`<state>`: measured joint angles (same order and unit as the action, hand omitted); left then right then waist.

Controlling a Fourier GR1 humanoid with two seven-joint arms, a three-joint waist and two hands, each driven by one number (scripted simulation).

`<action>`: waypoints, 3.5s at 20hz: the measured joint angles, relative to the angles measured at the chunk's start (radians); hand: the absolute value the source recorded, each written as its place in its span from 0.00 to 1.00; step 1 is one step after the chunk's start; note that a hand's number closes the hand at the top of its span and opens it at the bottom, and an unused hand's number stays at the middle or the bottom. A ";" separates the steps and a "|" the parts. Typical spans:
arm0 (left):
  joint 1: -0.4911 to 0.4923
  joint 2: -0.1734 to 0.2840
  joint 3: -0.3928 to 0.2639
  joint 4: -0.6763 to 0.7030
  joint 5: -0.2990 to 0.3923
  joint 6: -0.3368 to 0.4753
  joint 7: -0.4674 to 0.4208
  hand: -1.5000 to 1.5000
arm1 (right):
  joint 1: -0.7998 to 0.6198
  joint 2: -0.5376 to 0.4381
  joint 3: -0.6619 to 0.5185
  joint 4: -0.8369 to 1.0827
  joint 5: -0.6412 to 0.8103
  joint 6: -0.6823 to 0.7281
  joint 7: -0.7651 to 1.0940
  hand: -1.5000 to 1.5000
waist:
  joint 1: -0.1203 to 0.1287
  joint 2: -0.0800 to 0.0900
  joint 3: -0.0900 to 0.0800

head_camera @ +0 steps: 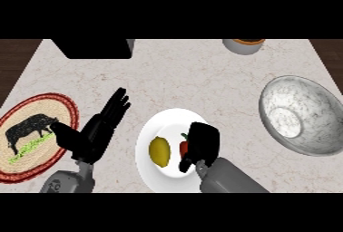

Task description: Pick the bell pepper from the plate and place it in the bowl

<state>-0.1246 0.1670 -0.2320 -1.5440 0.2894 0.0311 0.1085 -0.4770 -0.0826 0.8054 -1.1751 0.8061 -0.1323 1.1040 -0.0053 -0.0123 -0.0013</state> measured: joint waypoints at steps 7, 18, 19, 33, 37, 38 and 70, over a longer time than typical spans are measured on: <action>0.007 0.009 0.024 -0.021 0.004 -0.007 0.019 0.50 | 0.073 -0.077 -0.012 -0.248 0.129 0.083 0.062 1.00 | -0.010 0.003 0.000; 0.021 0.005 0.026 -0.037 -0.004 -0.002 0.038 0.50 | 0.071 -0.073 -0.079 -0.669 0.401 0.246 0.109 1.00 | -0.021 -0.002 -0.001; 0.030 0.004 0.026 -0.039 -0.004 -0.005 0.030 0.50 | 0.069 -0.069 -0.088 -0.699 0.422 0.266 0.108 1.00 | -0.021 -0.003 -0.001; 0.010 -0.004 0.040 -0.016 -0.004 -0.027 0.025 0.50 | 0.017 -0.042 -0.428 -0.896 0.529 0.514 -0.030 1.00 | -0.007 0.008 0.000; 0.003 -0.013 0.041 0.011 -0.013 -0.042 0.001 0.50 | 0.009 -0.054 -0.578 -0.874 0.500 0.530 -0.091 1.00 | -0.001 0.011 0.001; 0.001 -0.014 0.041 0.008 -0.016 -0.042 0.004 0.50 | 0.001 -0.063 -0.618 -0.851 0.491 0.529 -0.108 1.00 | 0.001 0.012 0.001; 0.002 -0.053 0.065 -0.011 -0.049 -0.061 0.033 0.50 | -0.112 -0.225 -1.263 0.083 0.090 -0.178 -0.757 0.00 | 0.005 0.011 0.004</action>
<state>-0.1222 0.1144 -0.1665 -1.5554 0.2402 -0.0302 0.1411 -0.5894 -0.3079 -0.4580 -1.0917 0.8964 -0.3105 0.3471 -0.0006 -0.0017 0.0030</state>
